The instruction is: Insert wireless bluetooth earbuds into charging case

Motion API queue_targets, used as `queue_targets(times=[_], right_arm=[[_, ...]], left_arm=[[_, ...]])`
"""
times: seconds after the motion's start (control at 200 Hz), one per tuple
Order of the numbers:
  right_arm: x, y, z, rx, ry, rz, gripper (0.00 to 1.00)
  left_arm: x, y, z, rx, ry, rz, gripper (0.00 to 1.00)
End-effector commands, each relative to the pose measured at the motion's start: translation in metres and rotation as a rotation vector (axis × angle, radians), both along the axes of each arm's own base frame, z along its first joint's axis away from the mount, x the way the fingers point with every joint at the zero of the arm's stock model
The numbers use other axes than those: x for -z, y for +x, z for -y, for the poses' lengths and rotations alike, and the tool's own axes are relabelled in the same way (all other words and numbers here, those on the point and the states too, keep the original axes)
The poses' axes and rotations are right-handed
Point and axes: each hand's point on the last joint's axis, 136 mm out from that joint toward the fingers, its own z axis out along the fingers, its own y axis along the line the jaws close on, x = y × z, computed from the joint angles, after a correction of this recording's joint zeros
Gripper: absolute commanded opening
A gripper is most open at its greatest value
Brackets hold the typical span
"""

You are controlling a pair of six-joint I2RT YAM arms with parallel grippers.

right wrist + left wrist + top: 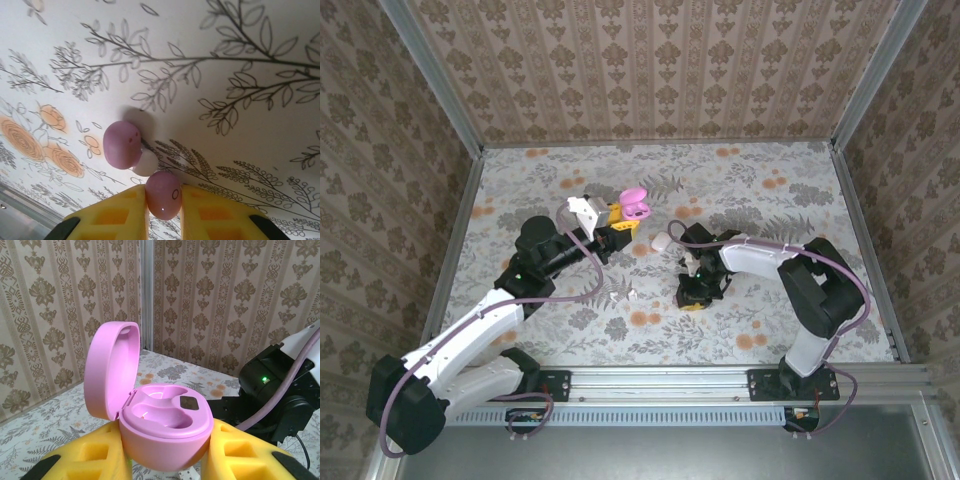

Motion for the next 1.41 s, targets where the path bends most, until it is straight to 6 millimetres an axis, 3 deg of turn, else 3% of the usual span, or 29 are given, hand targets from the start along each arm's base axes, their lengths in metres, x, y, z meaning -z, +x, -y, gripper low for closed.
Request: queue_targets(times=[0.0,0.575,0.605,0.855,1.185,1.4], right_arm=[[-0.025,0.014,0.001,0.009,-0.008,0.105,0.22],[-0.151,0.042,0.025,-0.024,-0.045,0.431,0.22],[-0.163,0.042,0.026,-0.02,-0.031,0.463,0.22],[-0.208,0.049,0.024,-0.006,0.019,0.57,0.22],[-0.246,0.06,0.007,0.0,0.138,0.665,0.23],[-0.259,0.065,-0.007,-0.013,0.208,0.686,0.23]], left_arm=[[-0.017,-0.001,0.003,0.01,-0.023,0.036,0.3],[0.05,0.014,0.027,0.031,0.11,-0.077,0.29],[0.052,0.014,0.029,0.034,0.117,-0.075,0.29],[0.065,0.013,0.037,0.039,0.153,-0.061,0.29],[0.063,-0.002,0.05,0.126,0.163,-0.006,0.3],[0.06,-0.007,0.053,0.168,0.166,-0.006,0.3]])
